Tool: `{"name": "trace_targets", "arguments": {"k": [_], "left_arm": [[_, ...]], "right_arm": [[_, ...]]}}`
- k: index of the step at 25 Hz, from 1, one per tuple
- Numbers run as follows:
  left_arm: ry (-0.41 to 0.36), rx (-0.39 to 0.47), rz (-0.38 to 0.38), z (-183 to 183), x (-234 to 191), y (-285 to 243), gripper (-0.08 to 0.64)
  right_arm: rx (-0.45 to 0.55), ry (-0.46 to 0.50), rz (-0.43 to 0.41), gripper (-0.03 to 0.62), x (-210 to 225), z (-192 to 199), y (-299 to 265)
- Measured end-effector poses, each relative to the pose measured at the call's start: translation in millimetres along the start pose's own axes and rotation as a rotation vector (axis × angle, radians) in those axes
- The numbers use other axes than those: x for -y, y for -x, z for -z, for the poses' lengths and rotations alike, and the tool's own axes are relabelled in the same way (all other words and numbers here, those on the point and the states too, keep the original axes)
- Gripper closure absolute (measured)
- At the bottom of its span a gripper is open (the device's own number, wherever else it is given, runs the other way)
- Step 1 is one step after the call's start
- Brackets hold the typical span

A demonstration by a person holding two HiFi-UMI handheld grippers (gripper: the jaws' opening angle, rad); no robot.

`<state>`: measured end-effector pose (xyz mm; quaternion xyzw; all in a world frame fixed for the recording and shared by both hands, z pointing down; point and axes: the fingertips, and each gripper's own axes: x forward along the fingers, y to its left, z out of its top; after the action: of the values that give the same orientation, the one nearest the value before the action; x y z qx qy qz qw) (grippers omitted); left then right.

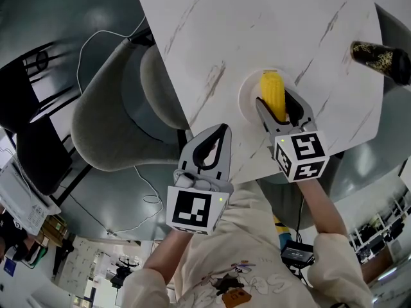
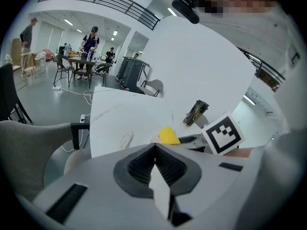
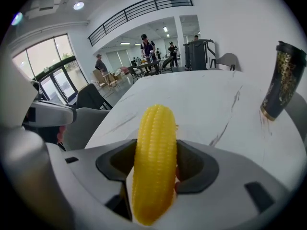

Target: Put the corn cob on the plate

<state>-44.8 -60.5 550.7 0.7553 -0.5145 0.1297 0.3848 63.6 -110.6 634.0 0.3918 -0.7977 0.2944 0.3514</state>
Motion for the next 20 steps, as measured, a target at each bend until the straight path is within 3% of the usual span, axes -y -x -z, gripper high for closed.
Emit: {"name": "trace_targets", "arguments": {"k": [20], "left_arm": [[-0.034, -0.014, 0.004, -10.1, 13.7, 21.0, 0.554]], "right_arm": [[-0.021, 0.054, 0.062, 0.337, 6.8, -8.4, 2.0]]}}
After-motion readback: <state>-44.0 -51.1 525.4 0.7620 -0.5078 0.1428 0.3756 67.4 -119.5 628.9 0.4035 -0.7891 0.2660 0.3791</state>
